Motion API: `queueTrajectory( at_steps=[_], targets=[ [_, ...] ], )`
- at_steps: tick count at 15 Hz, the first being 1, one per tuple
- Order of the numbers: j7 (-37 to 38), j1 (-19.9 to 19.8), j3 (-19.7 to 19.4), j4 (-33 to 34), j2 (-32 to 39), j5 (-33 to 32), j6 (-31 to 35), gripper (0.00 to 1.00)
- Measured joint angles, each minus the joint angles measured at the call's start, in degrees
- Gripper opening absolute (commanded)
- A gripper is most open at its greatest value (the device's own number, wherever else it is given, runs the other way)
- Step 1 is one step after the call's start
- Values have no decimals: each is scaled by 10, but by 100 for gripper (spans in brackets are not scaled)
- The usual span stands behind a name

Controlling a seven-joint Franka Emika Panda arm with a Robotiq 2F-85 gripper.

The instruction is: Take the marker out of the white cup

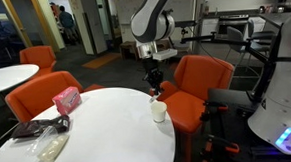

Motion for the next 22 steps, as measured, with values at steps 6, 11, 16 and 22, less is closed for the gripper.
queueTrajectory(
  at_steps=[6, 11, 16, 22],
  targets=[
    [52, 68, 41, -64, -11, -12, 267, 5],
    [266, 147, -64, -6, 121, -138, 414, 5],
    [403, 269, -188, 99, 258, -114, 412, 5],
    [471, 299, -198, 209, 348, -67, 337, 5]
  ],
)
